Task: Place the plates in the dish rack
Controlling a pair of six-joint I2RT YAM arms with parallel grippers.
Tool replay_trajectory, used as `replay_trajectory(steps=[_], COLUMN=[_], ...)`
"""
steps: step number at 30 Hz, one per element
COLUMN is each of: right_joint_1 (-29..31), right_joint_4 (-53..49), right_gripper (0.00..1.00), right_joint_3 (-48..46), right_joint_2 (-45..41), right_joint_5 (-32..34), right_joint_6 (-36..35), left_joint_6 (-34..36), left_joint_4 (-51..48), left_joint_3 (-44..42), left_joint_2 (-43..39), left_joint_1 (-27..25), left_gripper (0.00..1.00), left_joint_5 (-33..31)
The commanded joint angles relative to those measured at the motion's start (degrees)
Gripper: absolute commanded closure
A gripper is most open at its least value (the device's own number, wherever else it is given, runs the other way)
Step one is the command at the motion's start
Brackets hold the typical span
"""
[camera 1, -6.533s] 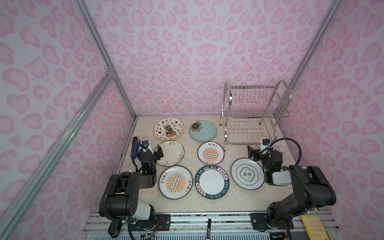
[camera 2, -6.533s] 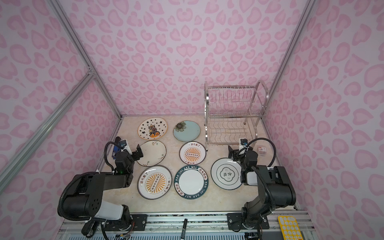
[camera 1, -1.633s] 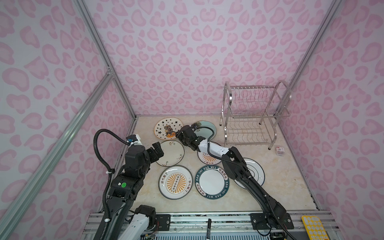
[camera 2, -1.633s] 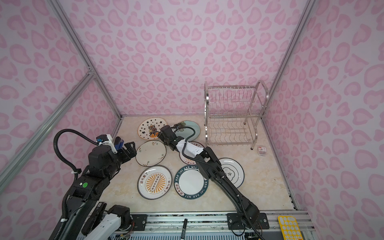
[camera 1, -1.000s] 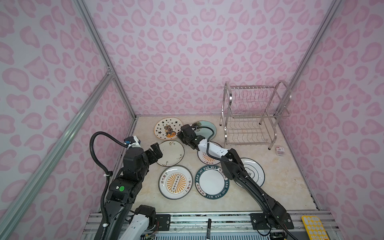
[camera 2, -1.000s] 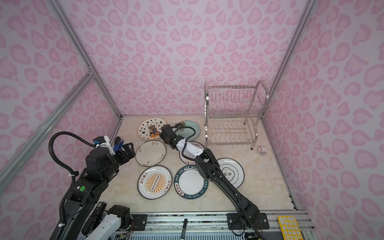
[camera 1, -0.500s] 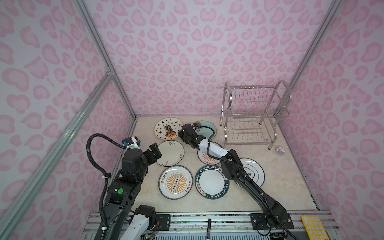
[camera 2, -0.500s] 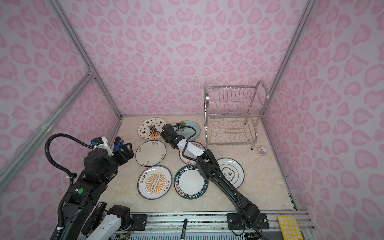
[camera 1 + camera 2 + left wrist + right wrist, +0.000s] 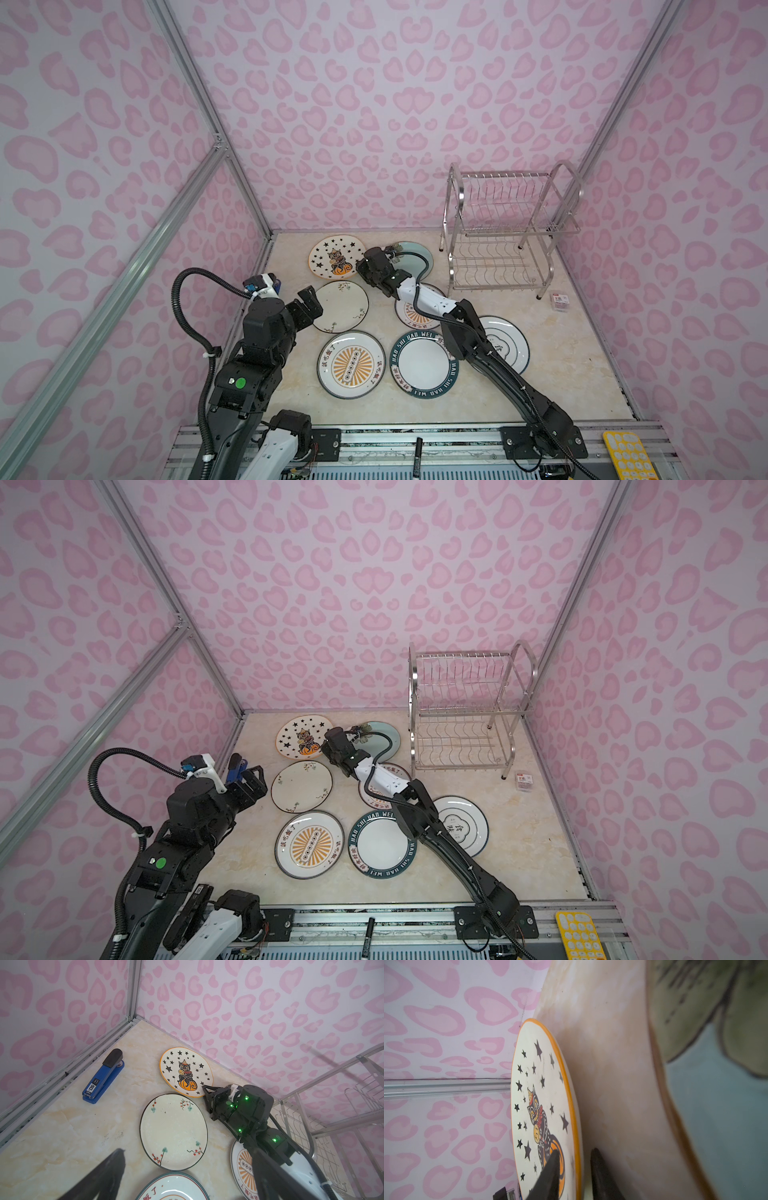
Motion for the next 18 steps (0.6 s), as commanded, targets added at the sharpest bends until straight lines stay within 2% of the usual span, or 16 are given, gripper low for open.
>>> replay_trajectory(steps=[1, 9, 12, 18], right_joint_1=[0.4, 1.1, 1.1, 1.0], right_joint_4=[-4.9, -4.6, -4.5, -4.9], right_gripper=[0.73, 0.75, 0.81, 0.82], right_joint_3=[0.0, 0.1, 0.1, 0.3], right_joint_2=[1.5, 2.1, 2.4, 2.4], right_joint_5=[-0.6, -1.3, -1.4, -1.4], right_joint_6=[-0.8, -0.9, -0.7, -0.8], left_joint_6=[-0.4, -0.5, -0.4, -0.3], left_joint_4=[0.5, 0.5, 0.4, 0.2], left_joint_3=[0.3, 0.2, 0.2, 0.3], left_joint_2=[-0.1, -0.1, -0.3, -0.5], left_joint_1=[0.1, 0.1, 0.1, 0.1], left_gripper=[0.03, 0.03, 0.03, 0.03], left_joint_5=[-0.4, -0.2, -0.2, -0.2])
